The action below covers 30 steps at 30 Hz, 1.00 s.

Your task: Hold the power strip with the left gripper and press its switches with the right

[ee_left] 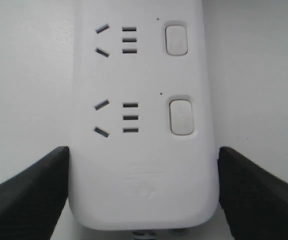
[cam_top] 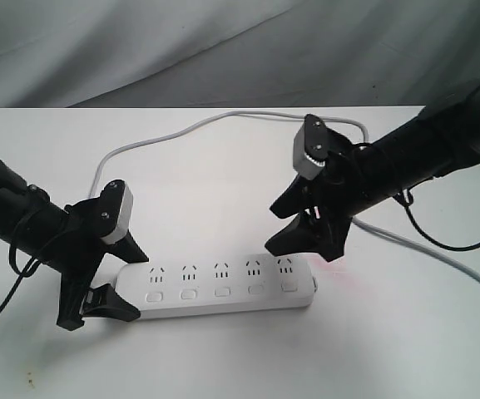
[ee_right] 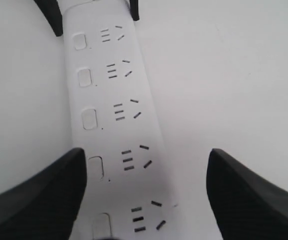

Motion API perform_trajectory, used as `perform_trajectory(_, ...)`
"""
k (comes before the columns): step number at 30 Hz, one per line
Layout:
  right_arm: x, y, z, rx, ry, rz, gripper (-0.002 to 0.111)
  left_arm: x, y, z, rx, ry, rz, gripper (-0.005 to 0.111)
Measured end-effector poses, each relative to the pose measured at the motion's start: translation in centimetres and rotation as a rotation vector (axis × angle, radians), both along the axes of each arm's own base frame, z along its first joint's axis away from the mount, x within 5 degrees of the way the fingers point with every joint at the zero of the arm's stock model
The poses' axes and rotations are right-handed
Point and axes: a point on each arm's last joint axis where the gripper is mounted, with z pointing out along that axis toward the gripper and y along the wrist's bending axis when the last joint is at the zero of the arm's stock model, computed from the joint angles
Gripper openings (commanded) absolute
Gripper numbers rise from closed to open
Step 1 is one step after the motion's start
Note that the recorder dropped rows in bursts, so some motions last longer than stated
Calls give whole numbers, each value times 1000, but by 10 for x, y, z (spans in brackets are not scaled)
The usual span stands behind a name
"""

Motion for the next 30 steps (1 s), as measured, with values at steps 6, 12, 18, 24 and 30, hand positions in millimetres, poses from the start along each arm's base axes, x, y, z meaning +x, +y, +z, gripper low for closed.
perform_trajectory(6,1,-9,-1,13,3,-10,63,0,0,0,0,0,0,42)
perform_trajectory(12,-3,-14,-15,-28,-16,-25,63,0,0,0,0,0,0,42)
perform_trajectory(18,-2,-13,-36,-43,28,-14,63,0,0,0,0,0,0,42)
perform_trajectory(24,-2,-14,-45,-49,49,-9,63,0,0,0,0,0,0,42)
perform_trajectory(30,-1,-14,-51,-58,54,-20,63,0,0,0,0,0,0,42)
